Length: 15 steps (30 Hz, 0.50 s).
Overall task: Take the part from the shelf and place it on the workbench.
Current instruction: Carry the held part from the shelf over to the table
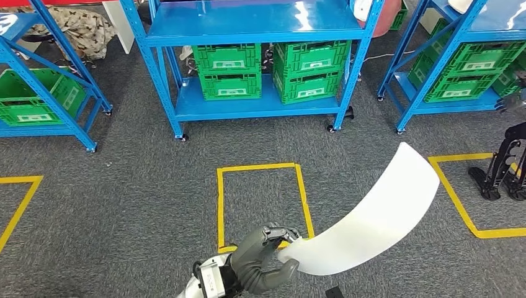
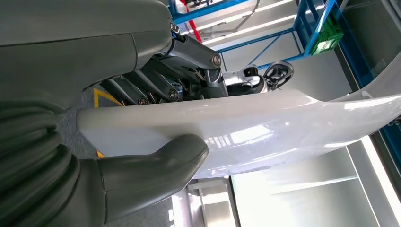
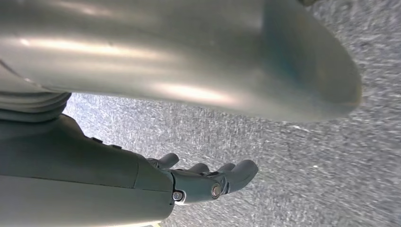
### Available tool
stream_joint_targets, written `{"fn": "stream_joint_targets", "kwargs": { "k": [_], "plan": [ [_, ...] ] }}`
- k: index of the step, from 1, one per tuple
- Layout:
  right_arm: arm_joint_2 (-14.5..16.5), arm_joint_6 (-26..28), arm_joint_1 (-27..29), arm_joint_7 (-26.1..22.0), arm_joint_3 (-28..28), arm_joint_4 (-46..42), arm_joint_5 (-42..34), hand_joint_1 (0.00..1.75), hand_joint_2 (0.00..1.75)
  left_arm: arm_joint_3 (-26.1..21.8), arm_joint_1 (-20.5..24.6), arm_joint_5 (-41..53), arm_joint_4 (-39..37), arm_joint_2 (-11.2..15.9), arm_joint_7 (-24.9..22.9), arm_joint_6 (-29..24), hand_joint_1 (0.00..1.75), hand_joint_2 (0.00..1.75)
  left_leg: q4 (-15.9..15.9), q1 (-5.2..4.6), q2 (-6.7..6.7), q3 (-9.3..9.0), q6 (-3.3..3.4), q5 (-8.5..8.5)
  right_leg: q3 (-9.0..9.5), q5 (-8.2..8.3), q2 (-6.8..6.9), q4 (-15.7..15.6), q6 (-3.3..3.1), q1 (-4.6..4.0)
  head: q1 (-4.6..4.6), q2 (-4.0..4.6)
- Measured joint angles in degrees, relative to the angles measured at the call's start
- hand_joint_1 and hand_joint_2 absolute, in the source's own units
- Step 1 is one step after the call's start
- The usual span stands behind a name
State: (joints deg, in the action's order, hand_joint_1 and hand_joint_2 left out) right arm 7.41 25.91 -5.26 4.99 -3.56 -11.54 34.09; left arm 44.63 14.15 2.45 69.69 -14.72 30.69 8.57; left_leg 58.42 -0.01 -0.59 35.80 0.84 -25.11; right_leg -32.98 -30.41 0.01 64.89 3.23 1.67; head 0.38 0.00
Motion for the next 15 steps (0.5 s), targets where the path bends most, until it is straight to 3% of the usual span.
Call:
{"fn": "stream_joint_targets", "kwargs": {
  "k": [2, 5, 6, 8, 10, 11, 12, 13, 15],
  "plan": [
    [0.0, 0.0, -0.2, 0.0, 0.0, 0.0, 0.1, 0.0, 0.0, 0.0, 0.0, -0.1, -0.1, 0.0, 0.0, -0.1, 1.75, 1.75, 1.0, -0.12, 0.03, 1.08, -0.72, 0.43, 3.15, -0.76, -0.19, -5.1, -0.63, -0.07, 0.24, 0.0],
    [0.0, 0.1, -0.2, -0.1, 0.0, 0.0, 0.2, 0.0, 0.0, 0.0, 0.1, -0.2, -0.3, 0.0, 0.1, -0.1, 1.75, 1.75, 1.3, -0.07, 0.11, 1.58, -1.82, 1.16, 2.61, -0.64, -0.2, -5.7, -2.6, -0.21, -0.08, 0.0],
    [0.0, 0.1, -0.3, -0.1, 0.0, 0.0, 0.2, 0.0, 0.0, 0.0, 0.1, -0.2, -0.4, 0.0, 0.1, -0.1, 1.75, 1.75, 1.8, 0.03, 0.18, 1.94, -2.17, 0.41, 2.16, -0.14, -0.13, -5.7, -3.18, -0.23, -0.25, 0.0],
    [0.0, 0.2, -0.4, -0.2, 0.0, 0.0, 0.2, 0.0, 0.0, 0.0, 0.1, -0.2, -0.5, 0.0, 0.1, -0.1, 1.75, 1.75, 6.0, 0.18, 0.29, 3.41, -2.74, -3.91, 0.93, 1.07, -0.01, -5.8, -4.0, -0.2, -0.71, 0.0],
    [0.0, 0.2, -0.4, -0.2, 0.0, 0.0, 0.2, 0.0, 0.0, 0.0, 0.1, -0.2, -0.6, 0.0, 0.1, 0.0, 1.75, 1.75, 13.0, 0.2, 0.31, 5.13, -2.98, -8.87, -0.53, 2.23, 0.04, -5.7, -4.19, -0.33, -1.14, 0.0],
    [0.0, 0.2, -0.4, -0.2, 0.0, 0.0, 0.2, 0.0, 0.0, 0.0, 0.1, -0.3, -0.7, 0.1, 0.1, 0.2, 1.75, 1.75, 15.6, 0.2, 0.32, 5.31, -2.94, -9.85, -1.3, 2.81, 0.08, -5.7, -4.2, -0.44, -1.23, 0.0],
    [-0.1, 0.3, -0.4, -0.2, 0.0, 0.0, 0.2, 0.0, 0.0, 0.0, 0.0, -0.3, -0.8, 0.1, 0.1, 0.3, 1.75, 1.75, 16.5, 0.18, 0.33, 4.63, -2.77, -9.63, -2.07, 3.4, 0.13, -5.7, -4.19, -0.57, -1.29, 0.0],
    [-0.1, 0.4, -0.4, -0.2, 0.0, 0.0, 0.2, 0.0, 0.0, 0.1, 0.1, -0.4, -0.8, 0.0, 0.1, 0.5, 1.75, 1.75, 15.4, 0.14, 0.36, 2.95, -2.48, -8.5, -2.81, 3.98, 0.14, -5.6, -4.15, -0.7, -1.32, 0.0],
    [-0.1, 0.6, -0.4, -0.4, 0.0, 0.0, 0.1, 0.0, 0.0, 0.2, 0.1, -0.5, -0.9, 0.0, 0.1, 0.8, 1.75, 1.75, 8.2, -0.14, 0.43, -2.79, -1.51, -6.41, -3.97, 5.08, 0.08, -5.6, -3.96, -0.9, -1.33, 0.0]
  ]
}}
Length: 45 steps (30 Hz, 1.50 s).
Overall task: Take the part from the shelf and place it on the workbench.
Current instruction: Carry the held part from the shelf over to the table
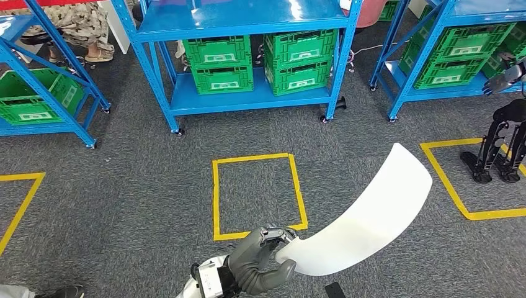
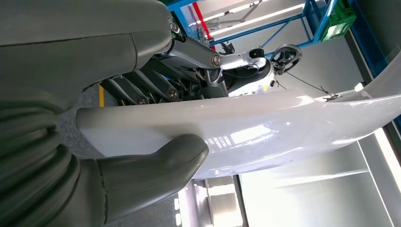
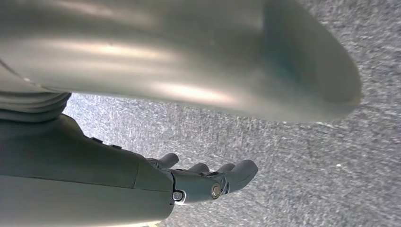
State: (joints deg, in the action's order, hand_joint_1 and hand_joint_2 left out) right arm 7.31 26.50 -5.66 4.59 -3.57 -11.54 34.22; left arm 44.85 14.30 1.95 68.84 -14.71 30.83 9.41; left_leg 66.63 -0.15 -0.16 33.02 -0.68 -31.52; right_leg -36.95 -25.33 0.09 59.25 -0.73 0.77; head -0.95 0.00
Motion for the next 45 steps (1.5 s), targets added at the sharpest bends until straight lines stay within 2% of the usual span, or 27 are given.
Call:
{"fn": "stream_joint_targets", "kwargs": {
  "k": [1, 3, 6, 8, 10, 11, 13, 15, 17, 18, 21, 22, 23, 25, 26, 27, 29, 30, 32, 34, 36, 37, 39, 41, 42, 44, 45],
  "plan": [
    [0.0, 0.2, 0.0, -0.2, 0.0, 0.0, -0.1, 0.0, 0.0, 0.1, 0.1, -0.1, 0.0, 0.0, 0.0, 0.2, 1.75, 1.75, -4.0, -0.2, -0.03, -2.79, 0.35, 0.13, -0.33, 0.5, -0.03, 0.0, 0.22, -0.05, 0.02, 0.0],
    [-0.1, 0.6, 0.1, -0.5, -0.3, 0.0, -0.3, 0.0, 0.0, 0.4, 0.3, -0.3, 0.1, -0.1, 0.1, 0.6, 1.75, 1.75, -8.7, -0.64, -0.01, -5.4, 0.81, -0.34, -0.47, 1.49, 0.03, -0.3, 0.9, 0.1, 0.07, 0.0],
    [-0.4, 1.1, 0.2, -0.9, -0.9, 0.0, -0.4, 0.0, 0.0, 0.9, 0.5, -0.7, 0.0, -0.2, 0.1, 1.3, 1.75, 1.75, -9.8, -0.68, -0.06, -4.78, 1.71, 1.12, -0.64, 1.85, 0.02, -0.4, 2.06, 0.38, 0.02, 0.0],
    [-0.6, 1.2, 0.4, -1.0, -1.2, 0.0, -0.3, 0.0, 0.0, 1.1, 0.7, -0.8, 0.0, -0.3, 0.1, 1.5, 1.75, 1.75, -10.3, -0.43, -0.22, -3.69, 2.44, 2.6, -1.88, -2.15, -0.12, 3.0, 2.51, 0.45, 0.38, 0.0],
    [-0.8, 1.2, 0.5, -1.1, -1.3, 0.0, -0.1, 0.0, 0.0, 1.2, 0.7, -0.8, -0.3, -0.3, 0.1, 1.5, 1.75, 1.75, -10.1, -0.46, -0.34, -2.03, 2.76, 3.9, -3.85, -7.62, -0.17, 10.1, 2.85, 0.42, 0.81, 0.0],
    [-0.9, 1.1, 0.5, -1.1, -1.3, 0.0, -0.1, 0.0, 0.0, 1.2, 0.7, -0.8, -0.5, -0.3, 0.1, 1.5, 1.75, 1.75, -10.0, -0.46, -0.42, -1.14, 2.75, 4.54, -4.43, -8.88, -0.17, 13.2, 3.02, 0.44, 0.91, 0.0],
    [-1.1, 0.8, 0.6, -0.9, -1.3, 0.0, -0.1, 0.0, 0.0, 1.2, 0.7, -0.8, -0.8, -0.3, 0.1, 1.3, 1.75, 1.75, -9.3, -0.35, -0.54, 0.81, 2.52, 5.67, -3.02, -7.52, -0.15, 14.6, 3.27, 0.53, 1.01, 0.0],
    [-1.2, 0.4, 0.6, -0.7, -1.4, 0.0, -0.1, 0.0, 0.0, 1.2, 0.7, -0.8, -1.0, -0.3, 0.2, 0.8, 1.75, 1.75, -8.2, -0.17, -0.56, 2.85, 2.02, 6.5, 2.22, -5.36, -0.11, 8.6, 3.49, 0.74, 1.13, 0.0],
    [-1.2, -0.2, 0.4, -0.7, -1.4, 0.0, 0.0, 0.0, 0.0, 1.3, 0.8, -0.6, -1.1, -0.3, 0.2, 0.0, 1.75, 1.75, -7.1, -0.23, -0.53, 4.27, 1.38, 7.05, 6.77, -5.94, -0.27, 1.9, 3.01, 0.6, 1.34, 0.0],
    [-1.2, -0.6, 0.3, -0.7, -1.4, 0.0, 0.1, 0.0, 0.0, 1.3, 0.8, -0.6, -1.2, -0.3, 0.3, -0.4, 1.75, 1.75, -6.8, -0.33, -0.53, 4.6, 1.04, 7.34, 7.59, -6.61, -0.35, 0.4, 2.51, 0.5, 1.35, 0.0],
    [-1.1, -1.2, 0.5, -1.0, -1.4, 0.0, 0.4, 0.0, 0.0, 1.3, 0.7, -0.5, -1.2, -0.2, 0.4, -1.3, 1.75, 1.75, -6.9, -0.3, -0.46, 4.96, 0.06, 8.29, 6.8, -5.7, -0.22, 0.0, 0.81, 0.41, 1.13, 0.0],
    [-1.0, -1.2, 0.4, -1.2, -1.4, 0.0, 0.5, 0.0, 0.0, 1.3, 0.7, -0.5, -1.0, -0.2, 0.4, -1.4, 1.75, 1.75, -6.3, -0.21, -0.36, 5.38, -0.3, 7.39, 6.28, -5.05, -0.11, -0.1, 0.37, 0.47, 1.04, 0.0],
    [-0.9, -1.2, 0.4, -1.3, -1.4, 0.0, 0.6, 0.0, 0.0, 1.3, 0.6, -0.5, -0.9, -0.1, 0.4, -1.6, 1.75, 1.75, -4.6, -0.11, -0.27, 6.11, -0.65, 5.4, 5.59, -4.33, -0.03, -0.2, 0.02, 0.57, 0.86, 0.0],
    [-0.8, -0.9, 0.4, -1.2, -1.4, 0.0, 0.9, 0.0, 0.0, 1.3, 0.5, -0.4, -0.2, 0.0, 0.3, -1.7, 1.75, 1.75, 2.1, 0.06, -0.12, 8.1, -1.19, -0.51, 3.97, -2.99, 0.01, -0.1, -0.27, 0.59, 0.37, 0.0],
    [-0.7, -0.6, 0.4, -1.2, -1.4, 0.0, 1.0, 0.0, 0.0, 1.4, 0.4, -0.3, 0.2, 0.1, 0.2, -1.6, 1.75, 1.75, 5.7, 0.1, -0.12, 8.81, -1.32, -2.63, 3.12, -2.36, 0.05, -0.1, -0.26, 0.57, 0.19, 0.0],
    [-0.8, -0.1, 0.4, -1.3, -1.5, 0.0, 0.9, 0.0, 0.0, 1.5, 0.3, -0.3, 0.6, 0.2, 0.0, -1.4, 1.75, 1.75, 8.2, 0.12, -0.11, 8.88, -1.34, -3.49, 2.29, -1.75, 0.1, -0.1, -0.21, 0.55, 0.11, 0.0],
    [-0.9, 0.8, 0.4, -1.9, -2.1, 0.0, 0.2, 0.0, 0.0, 1.9, 0.2, -0.1, 1.5, 0.3, -0.4, -0.7, 1.75, 1.75, 7.2, 0.11, -0.09, 6.0, -1.08, -1.86, 0.77, -0.57, 0.2, 0.0, -0.01, 0.52, 0.07, 0.0],
    [-0.9, 1.1, 0.3, -2.1, -2.4, 0.0, -0.1, 0.0, 0.0, 2.0, 0.3, 0.0, 1.9, 0.4, -0.5, -0.3, 1.75, 1.75, 3.9, 0.09, -0.06, 3.04, -0.79, -0.54, 0.16, 0.0, 0.21, 0.0, 0.13, 0.51, 0.05, 0.0],
    [-1.0, 1.5, 0.3, -2.2, -2.9, 0.0, -0.3, 0.0, 0.0, 2.3, 0.5, 0.2, 2.5, 0.3, -0.6, 0.3, 1.75, 1.75, -4.4, -0.1, 0.03, -3.29, -0.14, 0.03, -0.62, 1.01, 0.16, 0.0, 0.64, 0.45, 0.05, 0.0],
    [-1.1, 1.7, 0.1, -2.0, -3.4, 0.0, -0.4, 0.0, 0.0, 2.6, 0.8, 0.2, 2.7, 0.3, -0.6, 0.9, 1.75, 1.75, -8.7, -0.43, 0.09, -5.74, 0.41, -0.67, -0.78, 1.96, 0.21, -0.2, 1.41, 0.46, 0.14, 0.0],
    [-1.2, 1.3, -0.1, -2.1, -4.0, 0.0, -0.3, 0.0, 0.0, 2.8, 1.0, 0.1, 2.5, 0.2, -0.4, 1.1, 1.75, 1.75, -9.2, -0.57, -0.01, -5.07, 1.21, 0.18, -0.87, 2.81, 0.24, -0.6, 2.29, 0.64, 0.19, 0.0],
    [-1.2, 1.0, -0.2, -2.2, -4.2, 0.0, 0.0, 0.0, 0.0, 2.8, 1.1, 0.0, 2.3, 0.1, -0.3, 1.1, 1.75, 1.75, -9.4, -0.53, -0.09, -4.66, 1.68, 0.89, -1.15, 2.29, 0.2, -0.3, 2.63, 0.72, 0.25, 0.0],
    [-1.2, 0.6, -0.4, -2.0, -4.2, 0.0, 1.0, 0.0, 0.0, 2.8, 1.4, -0.2, 2.0, -0.1, -0.1, 1.1, 1.75, 1.75, -9.9, -0.36, -0.28, -3.45, 2.44, 2.45, -2.46, -1.85, 0.05, 3.1, 3.11, 0.77, 0.61, 0.0],
    [-1.1, 0.4, -0.6, -1.6, -4.2, 0.0, 1.3, 0.0, 0.0, 2.8, 1.5, -0.3, 1.4, -0.3, 0.0, 1.0, 1.75, 1.75, -9.8, -0.46, -0.35, -1.87, 2.82, 3.74, -4.03, -7.21, -0.01, 9.7, 3.46, 0.7, 0.98, 0.0],
    [-1.0, 0.3, -0.7, -1.5, -4.2, 0.0, 1.3, 0.0, 0.0, 2.8, 1.6, -0.3, 1.1, -0.3, 0.0, 1.1, 1.75, 1.75, -9.7, -0.52, -0.4, -1.03, 2.85, 4.34, -4.32, -8.32, -0.02, 12.6, 3.56, 0.68, 1.05, 0.0],
    [-0.9, 0.0, -0.7, -1.5, -4.2, 0.0, 1.2, 0.0, 0.0, 2.8, 1.7, -0.3, 0.3, -0.4, 0.0, 1.1, 1.75, 1.75, -9.1, -0.57, -0.45, 0.79, 2.76, 5.43, -2.55, -6.91, -0.02, 13.8, 3.58, 0.63, 1.15, 0.0],
    [-0.8, -0.1, -0.7, -1.4, -4.2, 0.0, 1.2, 0.0, 0.0, 2.9, 1.7, -0.2, 0.1, -0.4, 0.0, 1.1, 1.75, 1.75, -8.7, -0.57, -0.44, 1.7, 2.62, 5.87, -0.27, -5.51, -0.02, 11.6, 3.46, 0.62, 1.22, 0.0]
  ]
}}
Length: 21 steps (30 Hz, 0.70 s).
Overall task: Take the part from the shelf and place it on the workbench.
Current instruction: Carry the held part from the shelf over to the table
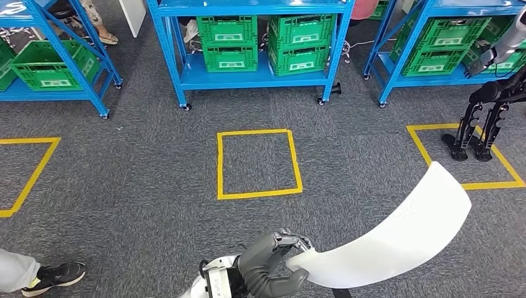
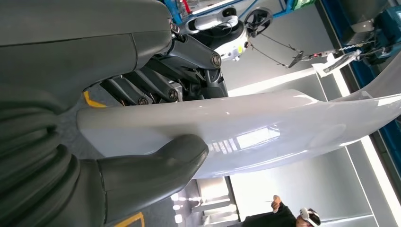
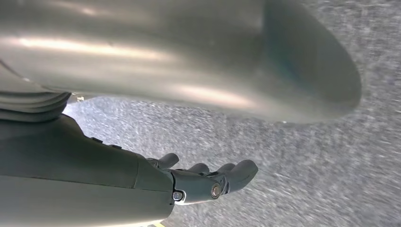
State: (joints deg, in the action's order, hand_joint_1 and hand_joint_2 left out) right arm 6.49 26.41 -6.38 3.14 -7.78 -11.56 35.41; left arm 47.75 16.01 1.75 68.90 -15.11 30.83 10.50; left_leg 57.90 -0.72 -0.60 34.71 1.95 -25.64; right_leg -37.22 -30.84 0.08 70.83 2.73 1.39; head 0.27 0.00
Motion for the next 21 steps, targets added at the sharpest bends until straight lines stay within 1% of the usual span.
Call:
{"fn": "stream_joint_targets", "kwargs": {
  "k": [1, 2, 3, 4, 5, 6, 7, 8, 9, 10, 11, 12, 13, 14, 15, 16, 17, 18, 19, 20, 21],
  "plan": [
    [0.0, 0.0, -0.1, 0.0, 0.0, 0.0, 0.0, 0.0, 0.0, 0.1, 0.1, 0.1, -0.2, -0.1, 0.0, 0.0, 1.75, 1.75, 0.4, -0.03, 0.0, 0.85, -0.21, 0.38, 2.98, 0.45, 0.01, -3.7, -0.22, -0.05, 0.09, 0.0],
    [0.1, 0.0, -0.1, 0.0, 0.0, 0.0, -0.1, 0.0, 0.0, 0.1, 0.2, 0.1, -0.3, -0.2, 0.0, 0.0, 1.75, 1.75, 0.9, -0.09, 0.0, 1.51, -0.46, 0.71, 5.63, 0.32, -0.01, -7.3, -0.59, -0.18, 0.15, 0.0],
    [0.1, 0.0, -0.2, 0.1, 0.0, 0.0, -0.2, 0.0, 0.0, 0.1, 0.3, 0.1, -0.4, -0.3, 0.0, 0.0, 1.75, 1.75, 1.2, -0.17, -0.02, 1.94, -0.77, 1.0, 7.46, -0.23, -0.04, -10.2, -1.02, -0.33, 0.16, 0.0],
    [0.1, 0.0, -0.2, 0.1, 0.0, 0.0, -0.3, 0.0, 0.0, 0.2, 0.4, 0.2, -0.5, -0.3, 0.0, 0.0, 1.75, 1.75, 1.4, -0.22, -0.06, 2.17, -1.11, 1.33, 8.35, -0.87, -0.08, -11.9, -1.47, -0.52, 0.14, 0.0],
    [0.2, 0.0, -0.1, 0.1, 0.0, 0.0, -0.4, 0.0, 0.0, 0.2, 0.5, 0.2, -0.5, -0.4, 0.0, 0.0, 1.75, 1.75, 1.4, -0.25, -0.09, 2.24, -1.43, 1.7, 8.31, -0.79, -0.12, -12.3, -1.95, -0.64, 0.06, 0.0],
    [0.2, 0.0, 0.1, 0.1, -0.1, 0.0, -0.5, 0.0, 0.0, 0.2, 0.5, 0.2, -0.6, -0.4, 0.0, 0.0, 1.75, 1.75, 1.3, -0.22, -0.1, 2.31, -1.77, 2.01, 7.94, -0.43, -0.03, -12.4, -2.39, -0.56, 0.01, 0.0],
    [0.3, 0.0, 0.2, 0.1, -0.2, 0.0, -0.5, 0.0, 0.0, 0.2, 0.5, 0.1, -0.6, -0.4, 0.0, 0.0, 1.75, 1.75, 1.6, -0.15, -0.02, 2.57, -2.15, 1.66, 7.53, 0.06, 0.08, -12.5, -2.84, -0.46, -0.05, 0.0],
    [0.3, 0.0, 0.3, 0.1, -0.3, 0.0, -0.6, 0.0, 0.0, 0.2, 0.6, 0.1, -0.7, -0.4, 0.0, -0.1, 1.75, 1.75, 2.7, -0.06, 0.1, 3.08, -2.53, 0.29, 7.01, 0.67, 0.19, -12.6, -3.28, -0.31, -0.21, 0.0],
    [0.3, 0.0, 0.3, 0.0, -0.4, 0.0, -0.6, 0.0, 0.0, 0.1, 0.6, 0.1, -0.8, -0.4, 0.0, -0.1, 1.75, 1.75, 5.0, 0.08, 0.21, 3.9, -2.94, -2.05, 6.32, 1.33, 0.29, -12.7, -3.6, -0.2, -0.39, 0.0],
    [0.3, 0.0, 0.3, 0.0, -0.6, 0.0, -0.5, 0.0, 0.0, 0.1, 0.6, 0.1, -0.9, -0.4, 0.0, -0.1, 1.75, 1.75, 8.2, 0.24, 0.31, 4.89, -3.3, -4.99, 5.61, 1.92, 0.31, -12.7, -3.78, -0.2, -0.62, 0.0],
    [0.3, 0.0, 0.4, 0.0, -0.7, 0.0, -0.5, 0.0, 0.0, 0.1, 0.6, 0.1, -1.0, -0.4, 0.0, -0.2, 1.75, 1.75, 11.8, 0.39, 0.34, 5.82, -3.57, -7.54, 4.87, 2.51, 0.33, -12.7, -3.82, -0.19, -0.83, 0.0],
    [0.3, 0.0, 0.5, 0.0, -0.7, 0.0, -0.5, 0.0, 0.0, 0.1, 0.6, 0.1, -1.1, -0.4, 0.0, -0.2, 1.75, 1.75, 14.9, 0.54, 0.34, 6.33, -3.77, -8.99, 4.08, 3.1, 0.36, -12.7, -3.74, -0.19, -0.96, 0.0],
    [0.3, 0.0, 0.5, 0.0, -0.8, 0.0, -0.5, 0.0, 0.0, 0.1, 0.6, 0.1, -1.3, -0.4, 0.0, -0.2, 1.75, 1.75, 16.6, 0.67, 0.34, 6.09, -3.89, -9.09, 3.36, 3.69, 0.41, -12.6, -3.64, -0.18, -1.03, 0.0],
    [0.3, 0.0, 0.5, 0.0, -0.9, 0.0, -0.4, 0.0, 0.0, 0.1, 0.6, 0.1, -1.4, -0.4, 0.0, -0.2, 1.75, 1.75, 16.4, 0.79, 0.34, 4.88, -3.94, -8.1, 2.67, 4.26, 0.46, -12.6, -3.5, -0.17, -1.08, 0.0],
    [0.3, 0.0, 0.5, 0.0, -0.9, 0.0, -0.3, 0.0, 0.0, 0.1, 0.6, 0.1, -1.5, -0.4, 0.0, -0.3, 1.75, 1.75, 14.1, 0.88, 0.34, 2.6, -3.91, -6.56, 2.05, 4.81, 0.47, -12.5, -3.31, -0.13, -1.1, 0.0],
    [0.3, -0.1, 0.5, 0.0, -1.0, 0.0, -0.2, 0.0, 0.0, 0.1, 0.6, 0.1, -1.6, -0.4, 0.0, -0.3, 1.75, 1.75, 10.3, 0.94, 0.38, -0.43, -3.83, -5.37, 1.58, 5.31, 0.46, -12.5, -3.09, -0.1, -1.12, 0.0],
    [0.3, -0.1, 0.5, -0.1, -1.0, 0.0, -0.1, 0.0, 0.0, 0.1, 0.7, 0.1, -1.6, -0.4, 0.1, -0.4, 1.75, 1.75, 6.0, 0.89, 0.46, -3.48, -3.66, -4.97, 1.16, 5.75, 0.44, -12.4, -2.79, -0.1, -1.14, 0.0],
    [0.3, -0.1, 0.4, -0.1, -1.0, 0.0, 0.1, 0.0, 0.0, 0.1, 0.7, 0.1, -1.6, -0.5, 0.1, -0.4, 1.75, 1.75, 2.6, 0.81, 0.56, -5.66, -3.42, -5.04, 0.91, 6.2, 0.42, -12.4, -2.44, -0.11, -1.09, 0.0],
    [0.3, -0.2, 0.4, 0.0, -1.0, 0.0, 0.2, 0.0, 0.0, 0.1, 0.7, 0.1, -1.6, -0.5, 0.1, -0.4, 1.75, 1.75, 0.5, 0.67, 0.66, -6.74, -3.1, -5.41, 0.78, 6.63, 0.42, -12.4, -2.05, -0.14, -1.05, 0.0],
    [0.3, -0.2, 0.4, 0.0, -1.0, 0.0, 0.3, 0.0, 0.0, 0.1, 0.7, 0.1, -1.6, -0.5, 0.1, -0.5, 1.75, 1.75, -0.2, 0.47, 0.72, -6.86, -2.68, -5.56, 0.72, 7.08, 0.44, -12.5, -1.61, -0.12, -0.97, 0.0],
    [0.3, -0.2, 0.3, 0.0, -1.0, 0.0, 0.4, 0.0, 0.0, 0.1, 0.7, 0.1, -1.6, -0.5, 0.1, -0.5, 1.75, 1.75, -0.3, 0.4, 0.71, -6.45, -2.13, -5.22, 0.7, 7.48, 0.45, -12.7, -1.17, -0.03, -0.9, 0.0]
  ]
}}
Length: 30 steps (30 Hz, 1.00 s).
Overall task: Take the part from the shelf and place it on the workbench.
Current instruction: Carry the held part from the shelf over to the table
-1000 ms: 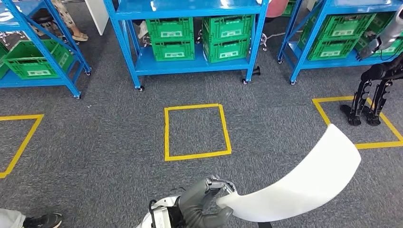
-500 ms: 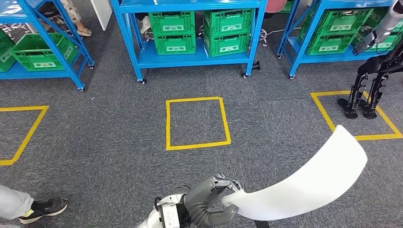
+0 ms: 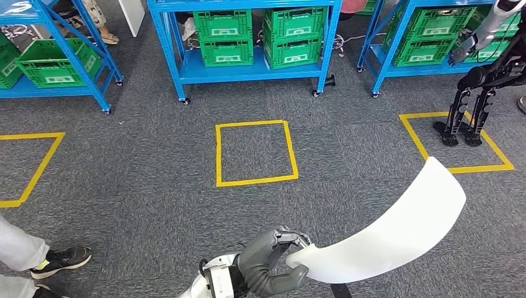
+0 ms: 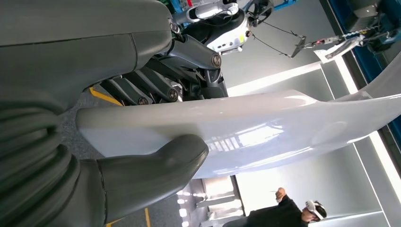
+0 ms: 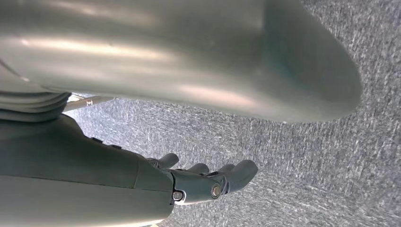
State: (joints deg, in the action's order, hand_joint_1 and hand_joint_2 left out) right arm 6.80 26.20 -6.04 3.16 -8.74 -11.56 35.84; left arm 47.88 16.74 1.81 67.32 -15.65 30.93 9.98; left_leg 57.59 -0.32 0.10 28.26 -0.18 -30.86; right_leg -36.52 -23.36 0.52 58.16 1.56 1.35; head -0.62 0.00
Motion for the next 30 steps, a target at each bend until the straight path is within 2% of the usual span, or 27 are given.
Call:
{"fn": "stream_joint_targets", "kwargs": {
  "k": [1, 2, 3, 5, 6, 7, 8, 9, 10, 11, 12, 13, 14, 16, 17, 18, 20, 21, 22, 23, 24, 25, 26, 27, 28, 29, 30],
  "plan": [
    [0.0, 0.0, 0.0, 0.0, 0.0, 0.0, 0.1, 0.0, 0.0, 0.0, 0.0, 0.0, 0.0, 0.0, 0.0, 0.0, 1.75, 1.75, -0.1, -0.02, -0.11, 0.36, 0.6, 0.43, -0.15, -0.15, -0.03, 0.1, 0.36, 0.11, 0.01, 0.0],
    [0.0, -0.1, 0.0, 0.1, 0.0, 0.0, 0.2, 0.0, 0.0, 0.0, 0.0, 0.0, 0.0, -0.1, 0.0, -0.1, 1.75, 1.75, -0.3, 0.02, -0.21, 0.77, 1.2, 0.97, -0.53, -1.13, -0.07, 0.9, 0.64, 0.19, 0.1, 0.0],
    [0.0, -0.1, 0.0, 0.2, 0.0, 0.0, 0.2, 0.0, 0.0, 0.0, 0.0, 0.0, 0.0, -0.1, 0.0, -0.1, 1.75, 1.75, -0.4, 0.11, -0.3, 1.32, 1.7, 1.61, -1.27, -3.14, -0.13, 2.7, 0.81, 0.22, 0.26, 0.0],
    [0.0, -0.1, 0.0, 0.2, 0.0, 0.0, 0.3, 0.0, 0.0, 0.0, 0.0, 0.0, 0.0, -0.1, 0.0, -0.2, 1.75, 1.75, -0.4, 0.01, -0.38, 2.77, 2.22, 2.87, -3.52, -8.7, -0.24, 9.5, 1.02, 0.14, 0.67, 0.0],
    [0.0, -0.1, 0.0, 0.2, 0.0, 0.0, 0.3, 0.0, 0.0, 0.0, -0.1, 0.0, 0.0, -0.1, 0.0, -0.3, 1.75, 1.75, -0.3, -0.1, -0.4, 3.59, 2.3, 3.5, -4.42, -10.59, -0.29, 13.1, 1.09, 0.11, 0.8, 0.0],
    [0.0, -0.1, 0.0, 0.2, 0.0, 0.0, 0.3, 0.0, 0.0, 0.0, -0.1, 0.0, 0.0, -0.1, 0.0, -0.3, 1.75, 1.75, -0.1, -0.2, -0.42, 4.41, 2.32, 4.1, -4.63, -11.15, -0.32, 15.5, 1.1, 0.06, 0.86, 0.0],
    [0.0, 0.0, 0.0, 0.0, 0.0, 0.0, 0.3, 0.0, 0.0, -0.1, -0.1, 0.0, 0.0, -0.1, 0.0, -0.4, 1.75, 1.75, 0.1, -0.26, -0.44, 5.22, 2.27, 4.64, -3.9, -10.46, -0.34, 16.0, 1.04, 0.01, 0.89, 0.0],
    [0.0, 0.0, 0.0, -0.2, 0.0, 0.0, 0.3, 0.0, 0.0, -0.1, -0.1, 0.0, 0.0, -0.1, 0.0, -0.4, 1.75, 1.75, 0.3, -0.29, -0.44, 6.06, 2.16, 5.12, -2.07, -9.05, -0.35, 14.4, 0.9, -0.05, 0.93, 0.0],
    [0.0, 0.0, 0.0, -0.7, 0.0, 0.0, 0.3, 0.0, 0.0, -0.1, -0.1, 0.0, 0.0, -0.1, 0.0, -0.5, 1.75, 1.75, 0.6, -0.29, -0.43, 6.79, 2.0, 5.53, 0.78, -7.78, -0.35, 10.9, 0.7, -0.11, 0.99, 0.0],
    [0.0, 0.1, -0.2, -1.4, 0.0, 0.0, 0.3, 0.0, 0.0, -0.2, -0.2, 0.0, 0.0, -0.1, 0.0, -0.6, 1.75, 1.75, 1.0, -0.38, -0.42, 7.48, 1.77, 5.88, 3.82, -7.38, -0.35, 6.7, 0.41, -0.24, 1.1, 0.0],
    [0.1, 0.2, -0.3, -2.4, 0.0, -0.1, 0.3, 0.0, 0.0, -0.2, -0.2, 0.0, 0.0, -0.1, 0.0, -0.8, 1.75, 1.75, 1.4, -0.45, -0.44, 7.93, 1.49, 6.19, 6.1, -7.33, -0.38, 3.3, 0.07, -0.41, 1.14, 0.0],
    [0.1, 0.2, -0.5, -3.9, 0.0, -0.1, 0.2, 0.0, 0.0, -0.2, -0.2, 0.0, 0.0, -0.1, 0.0, -0.9, 1.75, 1.75, 1.6, -0.52, -0.46, 8.21, 1.17, 6.48, 7.46, -7.72, -0.4, 1.0, -0.29, -0.57, 1.15, 0.0],
    [0.2, 0.2, -0.7, -5.8, -0.1, -0.1, -0.1, 0.0, 0.0, -0.2, -0.2, 0.1, 0.1, -0.1, 0.0, -1.1, 1.75, 1.75, 1.6, -0.57, -0.49, 8.37, 0.83, 6.82, 7.7, -8.01, -0.44, 0.2, -0.66, -0.75, 1.13, 0.0],
    [0.7, -0.3, -1.1, -10.8, -0.4, -0.4, -1.1, 0.0, 0.0, -0.3, -0.3, 0.1, 0.1, 0.0, 0.0, -1.4, 1.75, 1.75, 1.6, -0.53, -0.48, 8.71, 0.11, 7.35, 6.97, -7.16, -0.39, 0.1, -1.48, -0.63, 1.03, 0.0],
    [1.0, -0.7, -1.5, -13.3, -0.6, -0.6, -1.7, 0.0, 0.0, -0.3, -0.3, 0.1, 0.0, 0.1, 0.0, -1.5, 1.75, 1.75, 2.2, -0.47, -0.39, 9.17, -0.28, 6.6, 6.42, -6.51, -0.34, 0.0, -1.97, -0.5, 0.94, 0.0],
    [1.4, -1.0, -2.0, -15.6, -0.9, -0.8, -2.2, 0.0, 0.0, -0.3, -0.4, 0.1, 0.0, 0.2, 0.1, -1.6, 1.75, 1.75, 3.7, -0.4, -0.3, 9.93, -0.68, 4.93, 5.74, -5.84, -0.33, -0.2, -2.36, -0.34, 0.74, 0.0],
    [2.1, -1.5, -2.9, -18.4, -1.3, -1.2, -2.7, 0.0, 0.0, -0.3, -0.6, 0.2, 0.0, 0.4, 0.2, -1.9, 1.75, 1.75, 9.9, -0.1, -0.17, 12.05, -1.37, -0.26, 4.24, -4.72, -0.35, -0.2, -2.76, -0.29, 0.29, 0.0],
    [2.4, -1.6, -3.2, -19.2, -1.5, -1.4, -2.9, 0.0, 0.0, -0.3, -0.7, 0.2, -0.1, 0.6, 0.2, -1.9, 1.75, 1.75, 13.5, 0.03, -0.16, 12.97, -1.64, -2.12, 3.54, -4.21, -0.33, -0.2, -2.73, -0.29, 0.1, 0.0],
    [2.7, -1.7, -3.4, -19.7, -1.6, -1.5, -2.9, 0.0, 0.0, -0.3, -0.9, 0.2, -0.2, 0.7, 0.3, -2.0, 1.75, 1.75, 16.1, 0.15, -0.16, 13.36, -1.83, -2.81, 2.86, -3.68, -0.24, -0.2, -2.67, -0.3, 0.01, 0.0],
    [2.9, -1.9, -3.6, -20.2, -1.7, -1.7, -3.0, 0.0, 0.0, -0.3, -1.0, 0.2, -0.3, 0.8, 0.3, -2.1, 1.75, 1.75, 17.2, 0.25, -0.16, 12.88, -1.93, -2.3, 2.21, -3.18, -0.14, -0.1, -2.58, -0.3, -0.06, 0.0],
    [3.1, -2.0, -3.8, -20.5, -1.8, -1.8, -3.0, 0.0, 0.0, -0.3, -1.2, 0.2, -0.3, 0.9, 0.3, -2.1, 1.75, 1.75, 16.0, 0.34, -0.17, 11.35, -1.93, -0.98, 1.62, -2.7, -0.06, -0.1, -2.46, -0.29, -0.12, 0.0],
    [3.3, -2.1, -4.0, -20.8, -1.9, -1.9, -3.1, 0.0, 0.0, -0.3, -1.2, 0.2, -0.4, 0.9, 0.3, -2.1, 1.75, 1.75, 12.9, 0.41, -0.17, 8.79, -1.83, 0.42, 1.13, -2.26, -0.03, -0.1, -2.31, -0.29, -0.14, 0.0],
    [3.5, -2.1, -4.2, -21.0, -2.0, -2.0, -3.2, 0.0, 0.0, -0.3, -1.2, 0.2, -0.3, 0.9, 0.3, -2.1, 1.75, 1.75, 8.6, 0.43, -0.17, 5.65, -1.62, 0.97, 0.78, -1.87, -0.04, -0.1, -2.09, -0.31, -0.16, 0.0],
    [3.7, -2.2, -4.3, -21.3, -2.1, -2.1, -3.4, 0.0, 0.0, -0.3, -1.2, 0.2, -0.3, 0.9, 0.3, -2.2, 1.75, 1.75, 4.7, 0.35, -0.14, 2.87, -1.33, 1.0, 0.55, -1.51, -0.05, 0.0, -1.81, -0.35, -0.16, 0.0],
    [3.9, -2.3, -4.4, -21.5, -2.2, -2.2, -3.6, 0.0, 0.0, -0.3, -1.2, 0.2, -0.3, 0.9, 0.3, -2.2, 1.75, 1.75, 1.8, 0.25, -0.12, 1.06, -1.0, 0.62, 0.43, -1.21, -0.06, 0.0, -1.48, -0.39, -0.13, 0.0],
    [4.0, -2.5, -4.5, -21.8, -2.4, -2.3, -3.9, 0.0, 0.0, -0.3, -1.3, 0.2, -0.3, 0.9, 0.3, -2.2, 1.75, 1.75, 0.2, 0.17, -0.1, 0.24, -0.67, 0.17, 0.35, -1.05, -0.05, 0.1, -1.19, -0.44, -0.08, 0.0],
    [4.0, -2.6, -4.6, -22.0, -2.7, -2.3, -4.1, 0.0, 0.0, -0.4, -1.3, 0.2, -0.3, 0.9, 0.3, -2.3, 1.75, 1.75, -0.2, 0.08, -0.09, 0.28, -0.41, 0.21, 0.31, -1.19, -0.05, 0.1, -1.25, -0.47, -0.02, 0.0]
  ]
}}
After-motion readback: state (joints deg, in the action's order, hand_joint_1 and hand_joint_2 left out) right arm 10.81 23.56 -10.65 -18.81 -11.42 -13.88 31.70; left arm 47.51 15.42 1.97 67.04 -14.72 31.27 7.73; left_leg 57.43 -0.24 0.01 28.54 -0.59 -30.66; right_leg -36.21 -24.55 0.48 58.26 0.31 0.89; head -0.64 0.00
